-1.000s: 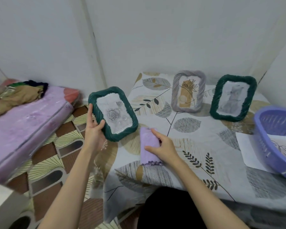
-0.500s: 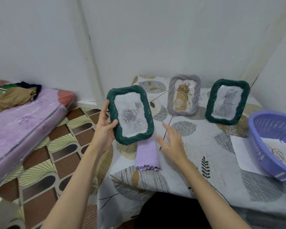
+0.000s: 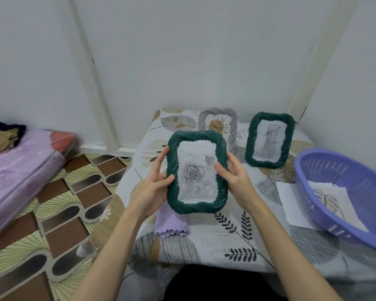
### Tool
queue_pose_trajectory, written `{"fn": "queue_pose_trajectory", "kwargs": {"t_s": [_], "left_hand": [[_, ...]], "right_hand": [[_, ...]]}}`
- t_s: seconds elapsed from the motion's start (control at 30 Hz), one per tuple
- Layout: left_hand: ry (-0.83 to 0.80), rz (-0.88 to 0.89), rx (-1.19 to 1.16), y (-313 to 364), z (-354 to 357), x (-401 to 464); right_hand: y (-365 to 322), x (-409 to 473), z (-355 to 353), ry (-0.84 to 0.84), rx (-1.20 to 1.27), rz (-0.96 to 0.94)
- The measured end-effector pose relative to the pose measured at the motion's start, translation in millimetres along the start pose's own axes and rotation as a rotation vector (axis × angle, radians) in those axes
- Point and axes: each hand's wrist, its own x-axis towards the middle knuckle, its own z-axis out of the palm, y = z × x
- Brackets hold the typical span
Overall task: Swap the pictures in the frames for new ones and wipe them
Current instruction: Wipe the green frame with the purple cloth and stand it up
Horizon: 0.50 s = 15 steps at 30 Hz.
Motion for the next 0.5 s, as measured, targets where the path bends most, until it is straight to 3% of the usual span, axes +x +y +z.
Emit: {"fn": "queue_pose_trajectory", "kwargs": {"t_s": [0.27,0.5], "left_hand": [[-0.009,0.018,0.171,-2,9,0],[0.01,0.044,0.179,10,-8,9]], "right_hand": [[-12,-14,-16,-0.009,-0.058,-0.15],[-16,17,-9,-0.134,-0.136,-0.175]]}}
